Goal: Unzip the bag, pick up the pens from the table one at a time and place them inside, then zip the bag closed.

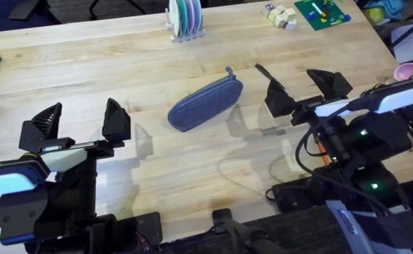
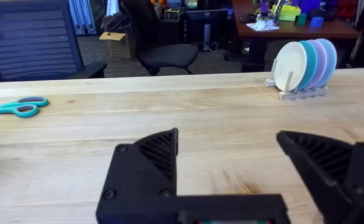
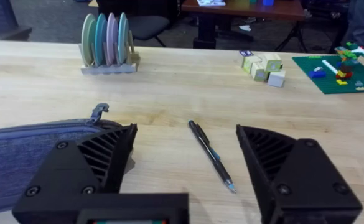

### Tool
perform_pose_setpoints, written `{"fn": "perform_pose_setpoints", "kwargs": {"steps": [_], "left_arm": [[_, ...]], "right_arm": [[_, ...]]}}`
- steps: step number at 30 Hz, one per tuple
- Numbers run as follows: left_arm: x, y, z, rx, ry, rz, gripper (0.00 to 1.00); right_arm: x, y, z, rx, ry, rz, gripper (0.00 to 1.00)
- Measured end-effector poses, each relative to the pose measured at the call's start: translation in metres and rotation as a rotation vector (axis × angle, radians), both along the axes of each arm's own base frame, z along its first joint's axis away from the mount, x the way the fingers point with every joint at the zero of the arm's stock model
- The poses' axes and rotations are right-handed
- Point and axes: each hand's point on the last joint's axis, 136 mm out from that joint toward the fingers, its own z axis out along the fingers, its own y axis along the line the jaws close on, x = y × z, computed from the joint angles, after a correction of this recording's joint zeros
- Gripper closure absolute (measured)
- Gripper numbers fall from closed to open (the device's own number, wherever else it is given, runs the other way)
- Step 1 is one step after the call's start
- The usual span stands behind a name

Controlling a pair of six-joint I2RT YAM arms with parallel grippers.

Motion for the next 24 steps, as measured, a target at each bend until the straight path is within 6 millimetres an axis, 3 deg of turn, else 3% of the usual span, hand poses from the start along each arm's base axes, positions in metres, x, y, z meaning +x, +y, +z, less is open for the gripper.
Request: {"fn": "perform_pose_setpoints", "kwargs": {"steps": [19, 24], "left_arm": [[0.000, 0.001, 0.000, 0.001, 0.002, 0.003, 0.007], [-0.004, 0.001, -0.012, 0.007, 0.088, 0.003, 0.008]], "right_arm": [[0.000, 0.000, -0.001, 0.000, 0.005, 0.001, 0.003], [-0.005, 0.001, -0.002, 0.001, 0.054, 0.008, 0.003]]}}
